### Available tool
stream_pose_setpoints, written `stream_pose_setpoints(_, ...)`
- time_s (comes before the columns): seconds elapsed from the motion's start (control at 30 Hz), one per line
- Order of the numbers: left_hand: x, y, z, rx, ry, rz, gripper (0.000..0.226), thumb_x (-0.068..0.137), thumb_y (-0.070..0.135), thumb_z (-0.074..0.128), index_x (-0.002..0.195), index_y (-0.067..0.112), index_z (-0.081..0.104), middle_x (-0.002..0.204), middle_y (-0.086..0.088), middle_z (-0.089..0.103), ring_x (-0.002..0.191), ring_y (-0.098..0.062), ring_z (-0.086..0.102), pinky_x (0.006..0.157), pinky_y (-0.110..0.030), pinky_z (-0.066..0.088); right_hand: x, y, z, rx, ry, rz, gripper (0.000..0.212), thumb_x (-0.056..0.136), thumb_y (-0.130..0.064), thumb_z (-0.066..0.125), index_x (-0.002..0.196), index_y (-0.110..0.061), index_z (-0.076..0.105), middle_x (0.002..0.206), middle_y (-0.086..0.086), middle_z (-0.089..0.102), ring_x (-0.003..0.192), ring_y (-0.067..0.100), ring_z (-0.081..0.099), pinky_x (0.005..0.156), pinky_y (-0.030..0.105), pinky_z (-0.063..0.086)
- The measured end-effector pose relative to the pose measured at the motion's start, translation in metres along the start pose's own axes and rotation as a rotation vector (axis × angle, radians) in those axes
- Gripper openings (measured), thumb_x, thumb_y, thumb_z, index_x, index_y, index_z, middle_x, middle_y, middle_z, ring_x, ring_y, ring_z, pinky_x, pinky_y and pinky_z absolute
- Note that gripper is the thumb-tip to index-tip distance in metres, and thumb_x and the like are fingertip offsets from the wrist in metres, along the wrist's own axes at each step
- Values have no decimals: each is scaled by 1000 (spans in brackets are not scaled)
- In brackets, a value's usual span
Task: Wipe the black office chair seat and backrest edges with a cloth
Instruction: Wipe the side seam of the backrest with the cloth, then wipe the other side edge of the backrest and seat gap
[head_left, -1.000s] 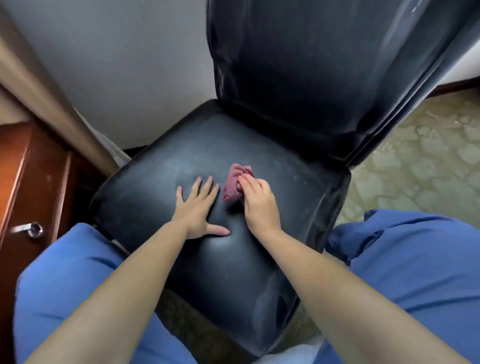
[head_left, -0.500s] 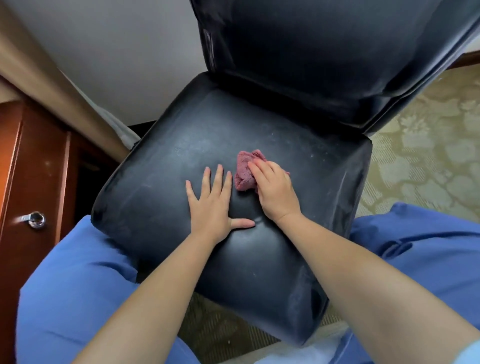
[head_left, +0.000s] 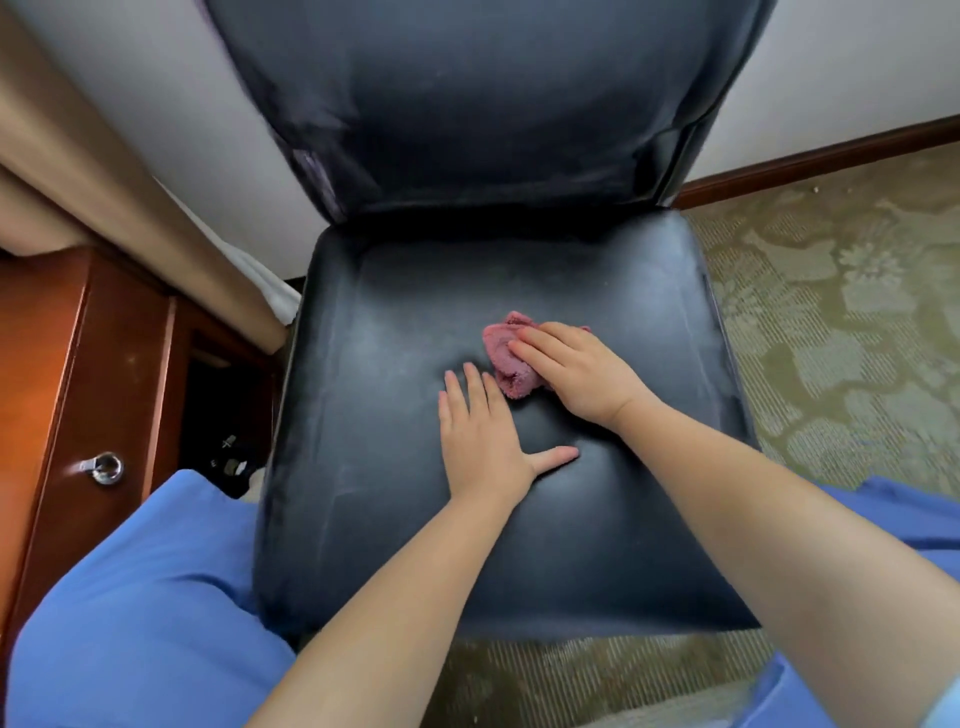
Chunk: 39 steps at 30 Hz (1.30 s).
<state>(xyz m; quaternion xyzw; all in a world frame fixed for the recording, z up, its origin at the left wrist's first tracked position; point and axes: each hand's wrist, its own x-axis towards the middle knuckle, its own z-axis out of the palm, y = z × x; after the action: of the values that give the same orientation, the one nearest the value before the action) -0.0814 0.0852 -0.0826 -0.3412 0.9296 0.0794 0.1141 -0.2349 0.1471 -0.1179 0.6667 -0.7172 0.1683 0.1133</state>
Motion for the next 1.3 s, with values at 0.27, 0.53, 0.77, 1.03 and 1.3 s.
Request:
stream_pose_setpoints(0.27,35,-81,-14,25,286,701,87,71,74,41,110,2,70,117,-8,68,101,-28,67,88,-43,51,12,17,-24,-145,-141,-82,44,80,-13,37,112,-6,67,114,8,66,101,27,61,77,32,52)
stream_pose_setpoints(0.53,21,-71,-28,101,-38,515,94,77,80,18,147,19,35,156,7,27,145,-17,18,117,-45,10,35,-22,-23,24,-201,361,39,84,-13,38,113,-3,62,123,15,60,99,37,57,74,42,47)
stream_pose_setpoints(0.77,0,-96,-63,-110,161,275,35,96,20,47,130,15,57,135,1,56,128,-19,44,104,-29,29,59,-67,-32,185,-188,454,47,89,1,44,134,-10,45,135,8,47,116,32,41,92,39,38)
stream_pose_setpoints(1.03,-38,-139,-114,-231,332,31,37,93,15,45,126,19,61,130,-1,59,119,-24,52,97,-37,44,105,-121,-75,257,-72,360,53,82,7,49,132,-11,47,124,5,50,107,27,42,85,36,40)
stream_pose_setpoints(1.3,-72,-168,-177,-201,597,-4,38,89,10,45,121,17,64,124,-2,62,115,-27,52,96,-39,42,160,-167,-134,226,147,249,53,84,5,50,134,-10,48,120,8,56,100,31,46,83,39,43)
